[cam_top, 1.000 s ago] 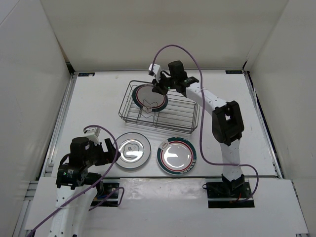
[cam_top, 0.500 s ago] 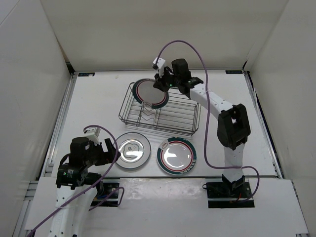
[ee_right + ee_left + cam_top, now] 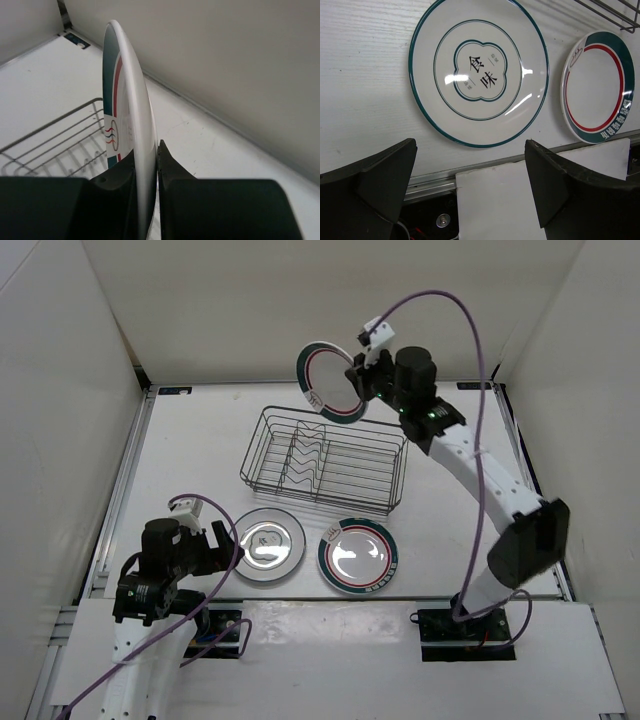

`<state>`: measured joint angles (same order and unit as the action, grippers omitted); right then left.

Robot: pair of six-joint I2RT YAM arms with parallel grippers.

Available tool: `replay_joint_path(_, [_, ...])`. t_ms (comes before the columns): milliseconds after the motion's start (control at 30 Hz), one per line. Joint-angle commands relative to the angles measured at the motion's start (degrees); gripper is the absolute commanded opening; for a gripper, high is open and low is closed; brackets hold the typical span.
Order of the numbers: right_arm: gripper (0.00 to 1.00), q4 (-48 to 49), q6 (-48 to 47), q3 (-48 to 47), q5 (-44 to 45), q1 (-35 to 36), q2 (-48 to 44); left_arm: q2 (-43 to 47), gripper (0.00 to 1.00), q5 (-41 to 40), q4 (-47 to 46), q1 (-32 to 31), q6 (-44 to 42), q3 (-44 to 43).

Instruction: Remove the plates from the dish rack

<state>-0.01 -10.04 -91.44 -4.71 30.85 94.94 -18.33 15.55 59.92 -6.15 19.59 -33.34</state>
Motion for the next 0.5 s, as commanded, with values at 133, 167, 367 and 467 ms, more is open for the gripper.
replay_joint_path(133, [0.0, 1.0, 24.8, 23.1, 2.3, 0.2, -27.6, 1.2, 1.0, 1.1, -0.9, 0.2, -0.3, 0.1])
replay_joint_path(167, [0.0, 0.6, 27.7, 27.8, 1.5, 0.2, -30.0, 0.9, 1.0, 1.4, -0.9, 0.2, -0.3, 0.1])
replay_joint_path(367, [0.0, -10.4, 42.5, 44.2, -1.8, 0.3, -49.2, 0.0, 1.0, 2.5, -1.3, 0.2, -0.7, 0.1])
replay_joint_path(467, [0.0, -13.6, 46.2, 53.1, -4.5, 0.3, -55.7, -0.6, 1.0, 2.8, -1.6, 0.3, -0.6, 0.1])
